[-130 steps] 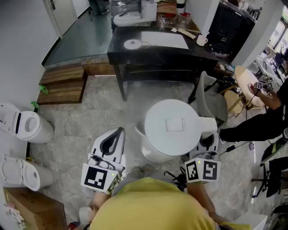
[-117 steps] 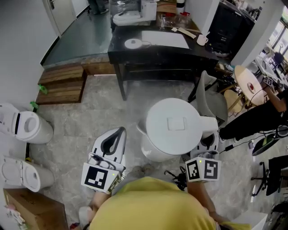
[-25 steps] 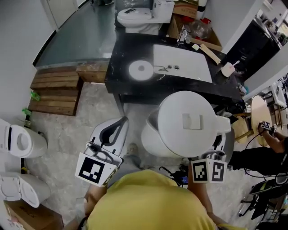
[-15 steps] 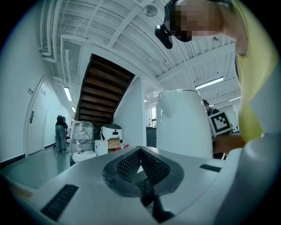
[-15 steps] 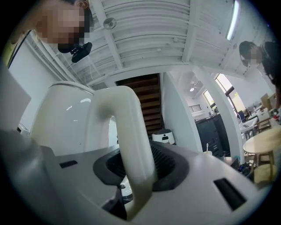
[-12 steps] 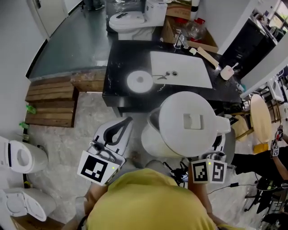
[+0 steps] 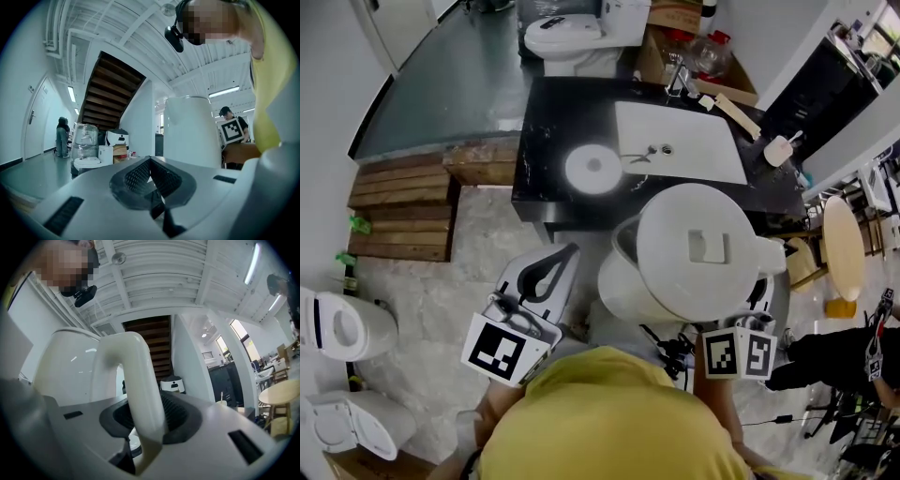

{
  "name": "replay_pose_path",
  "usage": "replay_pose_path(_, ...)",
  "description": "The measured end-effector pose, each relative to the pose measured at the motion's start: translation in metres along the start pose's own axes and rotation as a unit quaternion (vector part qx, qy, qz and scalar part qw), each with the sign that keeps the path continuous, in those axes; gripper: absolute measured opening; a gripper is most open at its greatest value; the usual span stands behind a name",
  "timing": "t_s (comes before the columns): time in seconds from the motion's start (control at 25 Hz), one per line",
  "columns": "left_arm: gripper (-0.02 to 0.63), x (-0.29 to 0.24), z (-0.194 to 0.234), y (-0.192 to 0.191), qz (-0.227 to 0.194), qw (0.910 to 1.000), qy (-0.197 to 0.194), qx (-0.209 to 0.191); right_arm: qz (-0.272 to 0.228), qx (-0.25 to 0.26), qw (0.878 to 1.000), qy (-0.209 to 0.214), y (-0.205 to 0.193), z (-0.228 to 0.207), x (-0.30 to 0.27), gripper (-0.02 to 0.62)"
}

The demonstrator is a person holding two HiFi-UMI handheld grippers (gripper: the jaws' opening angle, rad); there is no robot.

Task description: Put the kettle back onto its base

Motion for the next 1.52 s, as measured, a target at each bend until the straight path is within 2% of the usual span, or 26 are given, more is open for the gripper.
replay_pose_path(0.24, 0.008, -0.017, 0.008, 0.006, -0.001, 0.9998, 0.016, 0.013, -0.004, -0.009, 1.0, 0.016, -0.005, -0.008, -0.03, 0.126)
replay_pose_path(0.72, 0.008, -0.061, 0.029, 0.016, 0.012, 0.9992, 0.035, 0.011, 0.005, -0.015, 0.998, 0.056, -0.012, -0.019, -0.099, 0.126)
replay_pose_path(1.52, 0.008, -0.1, 0.062, -0.001, 0.03, 0.9965, 0.078, 0.004, 0.001, -0.017, 0.993, 0.114, -0.037, -0.017, -0.186, 0.126)
Point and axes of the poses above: the fingertips, and each gripper's own axes: x backward along the fingers, z to its left, y out of its top, the point moved 3 cm from there along x, backward along the fingers, and after that the axes turned 6 degrees about y, right-handed, at the moved point
